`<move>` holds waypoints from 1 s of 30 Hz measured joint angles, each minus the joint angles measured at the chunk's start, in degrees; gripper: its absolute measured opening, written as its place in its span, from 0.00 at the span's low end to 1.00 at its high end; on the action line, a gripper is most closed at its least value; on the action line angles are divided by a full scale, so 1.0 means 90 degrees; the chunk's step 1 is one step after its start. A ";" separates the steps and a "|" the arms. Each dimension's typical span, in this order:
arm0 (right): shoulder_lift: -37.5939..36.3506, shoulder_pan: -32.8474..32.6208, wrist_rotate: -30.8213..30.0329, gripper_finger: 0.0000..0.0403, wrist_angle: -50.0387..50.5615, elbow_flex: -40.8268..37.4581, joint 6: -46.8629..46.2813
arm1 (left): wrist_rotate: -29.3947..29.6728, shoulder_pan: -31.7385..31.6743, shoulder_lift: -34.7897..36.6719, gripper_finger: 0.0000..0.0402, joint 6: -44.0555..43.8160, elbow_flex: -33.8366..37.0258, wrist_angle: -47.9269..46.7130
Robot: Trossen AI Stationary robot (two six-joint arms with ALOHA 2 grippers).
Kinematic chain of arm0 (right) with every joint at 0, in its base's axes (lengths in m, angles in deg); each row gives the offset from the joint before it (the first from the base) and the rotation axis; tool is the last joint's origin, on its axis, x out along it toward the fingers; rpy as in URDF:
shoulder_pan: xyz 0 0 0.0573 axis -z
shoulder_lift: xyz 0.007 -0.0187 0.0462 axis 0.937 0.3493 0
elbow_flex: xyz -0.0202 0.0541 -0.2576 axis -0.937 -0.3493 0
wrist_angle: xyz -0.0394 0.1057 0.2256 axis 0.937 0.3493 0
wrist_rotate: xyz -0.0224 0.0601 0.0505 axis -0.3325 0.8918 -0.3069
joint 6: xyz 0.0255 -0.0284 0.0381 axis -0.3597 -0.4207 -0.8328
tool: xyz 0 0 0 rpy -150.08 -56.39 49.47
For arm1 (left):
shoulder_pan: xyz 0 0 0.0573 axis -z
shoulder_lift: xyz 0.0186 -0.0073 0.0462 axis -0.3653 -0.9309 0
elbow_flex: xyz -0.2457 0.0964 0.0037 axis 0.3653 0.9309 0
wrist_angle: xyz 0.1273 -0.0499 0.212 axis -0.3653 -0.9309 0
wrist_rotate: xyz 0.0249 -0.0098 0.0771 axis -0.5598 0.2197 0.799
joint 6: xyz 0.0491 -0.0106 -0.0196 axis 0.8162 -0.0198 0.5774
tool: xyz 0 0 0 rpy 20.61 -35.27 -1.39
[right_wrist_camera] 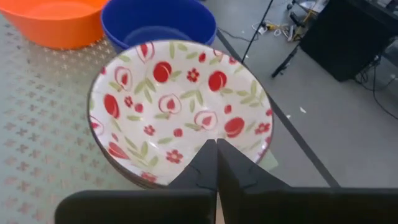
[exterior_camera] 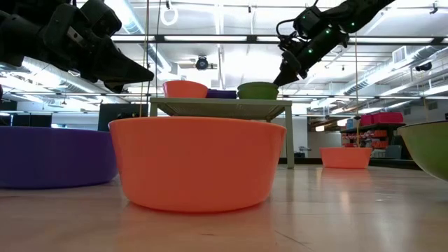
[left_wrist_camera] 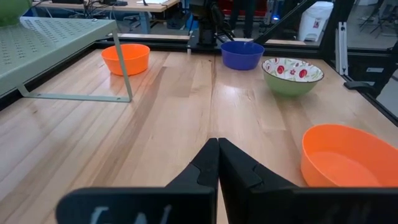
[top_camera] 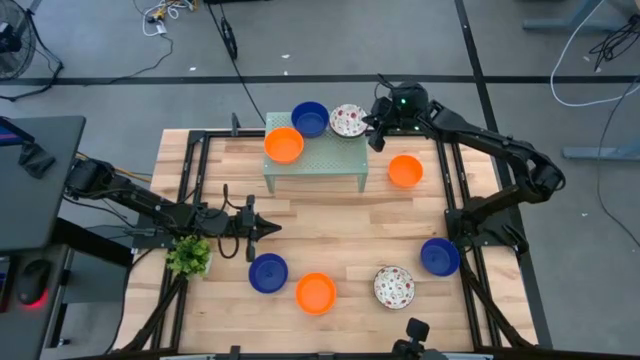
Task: Pick & Place Mini bowls
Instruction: Stack the white bowl on the white bowl on the shelf, then stack the orange bowl on the orange bowl on the shelf
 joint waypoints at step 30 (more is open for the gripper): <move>-0.1051 -0.4828 -0.0945 0.01 0.0661 -0.0472 -0.1161 | -0.0204 0.0048 0.0000 0.02 0.0088 0.0001 0.0131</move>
